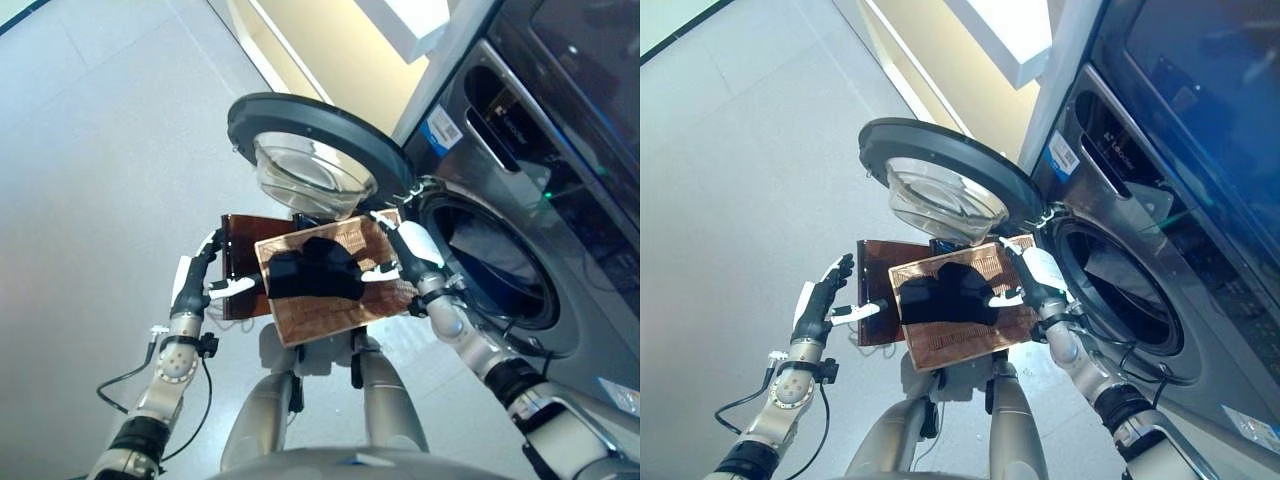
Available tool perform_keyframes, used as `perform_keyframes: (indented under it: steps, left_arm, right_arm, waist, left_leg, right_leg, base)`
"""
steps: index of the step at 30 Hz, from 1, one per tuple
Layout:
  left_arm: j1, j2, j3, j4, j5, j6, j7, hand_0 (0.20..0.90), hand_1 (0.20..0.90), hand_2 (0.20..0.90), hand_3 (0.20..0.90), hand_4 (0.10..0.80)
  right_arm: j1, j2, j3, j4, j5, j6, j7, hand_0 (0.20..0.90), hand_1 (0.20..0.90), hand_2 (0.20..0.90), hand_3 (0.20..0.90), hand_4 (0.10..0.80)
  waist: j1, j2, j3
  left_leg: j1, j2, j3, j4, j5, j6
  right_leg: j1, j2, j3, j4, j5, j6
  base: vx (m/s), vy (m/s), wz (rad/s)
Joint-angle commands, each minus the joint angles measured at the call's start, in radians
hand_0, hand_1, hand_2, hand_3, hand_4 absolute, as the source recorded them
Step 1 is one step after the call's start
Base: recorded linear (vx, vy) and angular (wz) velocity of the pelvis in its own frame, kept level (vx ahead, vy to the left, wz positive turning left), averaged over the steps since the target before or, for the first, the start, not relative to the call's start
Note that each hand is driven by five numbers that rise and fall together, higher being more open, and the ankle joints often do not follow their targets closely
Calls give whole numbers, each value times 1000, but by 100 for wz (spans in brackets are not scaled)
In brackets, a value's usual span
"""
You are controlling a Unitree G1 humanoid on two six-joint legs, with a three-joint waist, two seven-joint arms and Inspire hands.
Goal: Pick up the clothes and place them into the washing machine
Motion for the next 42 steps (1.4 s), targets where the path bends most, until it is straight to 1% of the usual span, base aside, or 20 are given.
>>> perform_keyframes:
  steps: [1,5,8,9,11,12,16,19,20,23,27,33,42]
  left_arm:
    - [27,31,30,-21,-78,-68,23,900,900,900,900,800]
    - [32,19,49,-37,-118,-74,14,900,900,900,900,800]
    - [33,16,62,-63,-128,-69,14,900,900,900,900,800]
    - [28,14,68,-68,-133,-69,21,900,900,900,900,800]
    - [26,13,70,-71,-133,-68,25,900,900,900,900,800]
    - [26,13,79,-87,-138,-64,28,900,900,900,900,800]
    - [24,8,89,-111,-151,-50,35,900,900,900,900,800]
    - [23,13,96,-129,-153,-45,41,900,900,900,900,800]
    - [21,13,91,-139,-157,-43,45,900,900,900,900,800]
    - [18,15,87,-172,-162,-38,49,900,900,900,900,800]
    - [20,20,84,-196,-163,-37,60,900,900,900,900,800]
    - [23,35,91,-238,-162,-40,90,900,900,900,900,800]
    - [18,47,75,-265,-146,-36,122,900,900,900,900,800]
  right_arm:
    - [-31,-18,71,-65,-133,-10,-15,900,900,900,900,800]
    - [-67,0,141,-30,-224,9,-13,900,900,900,900,800]
    - [-90,22,170,-4,-253,23,-10,900,900,900,900,800]
    - [-113,52,195,35,-271,38,-10,900,900,900,900,800]
    - [-124,64,207,44,-279,44,-12,900,900,900,900,800]
    - [-145,95,232,68,-296,62,-6,900,900,900,900,800]
    - [-192,181,261,174,-306,112,-9,900,900,900,900,800]
    - [-218,206,262,202,-296,129,-19,900,900,900,900,800]
    - [-242,229,272,248,-287,147,-30,900,900,900,900,800]
    - [-282,256,274,314,-273,169,-57,900,900,900,900,800]
    - [-322,282,265,347,-248,188,-84,900,900,900,900,800]
    - [-377,297,259,385,-221,211,-122,900,900,900,900,800]
    - [-453,311,238,461,-199,236,-184,900,900,900,900,800]
  waist:
    - [23,-31,-50]
    - [32,-28,-43]
    - [33,-28,-42]
    - [37,-28,-37]
    - [38,-29,-35]
    - [41,-27,-26]
    - [51,-24,-7]
    - [56,-26,4]
    - [62,-24,18]
    - [70,-20,34]
    - [79,-19,53]
    - [90,-19,81]
    - [105,-16,115]
  left_leg:
    - [-22,-25,-2,27,-71,-42]
    - [-34,-27,-5,34,-67,-39]
    - [-48,-27,-5,35,-60,-38]
    - [-56,-27,-5,36,-58,-37]
    - [-61,-27,-5,36,-56,-37]
    - [-69,-26,-5,40,-55,-36]
    - [-83,-24,-3,48,-57,-36]
    - [-96,-25,0,51,-51,-36]
    - [-100,-26,-2,55,-53,-36]
    - [-115,-27,-2,58,-49,-36]
    - [-134,-28,-4,66,-45,-34]
    - [-163,-31,-8,72,-40,-34]
    - [-204,-32,-19,73,-29,-34]
  right_leg:
    - [57,-1,-52,-154,40,12]
    - [45,0,-53,-150,42,9]
    - [31,-3,-52,-152,48,8]
    - [23,-4,-52,-151,52,7]
    - [18,-4,-52,-152,53,6]
    - [9,-4,-50,-150,56,5]
    - [-1,-6,-52,-147,56,4]
    - [-13,-8,-50,-148,67,3]
    - [-15,-9,-49,-146,68,4]
    - [-24,-13,-52,-146,75,4]
    - [-37,-18,-55,-147,83,6]
    - [-58,-23,-61,-148,92,7]
    - [-91,-29,-76,-144,98,9]
  base:
    - [-67,5,5]
    - [-60,10,2]
    - [-53,18,0]
    - [-51,17,1]
    - [-52,21,1]
    - [-53,30,-1]
    - [-41,25,0]
    - [-44,21,1]
    - [0,0,0]
    - [-30,34,4]
    - [-14,22,3]
    - [-15,30,5]
    - [-9,12,7]
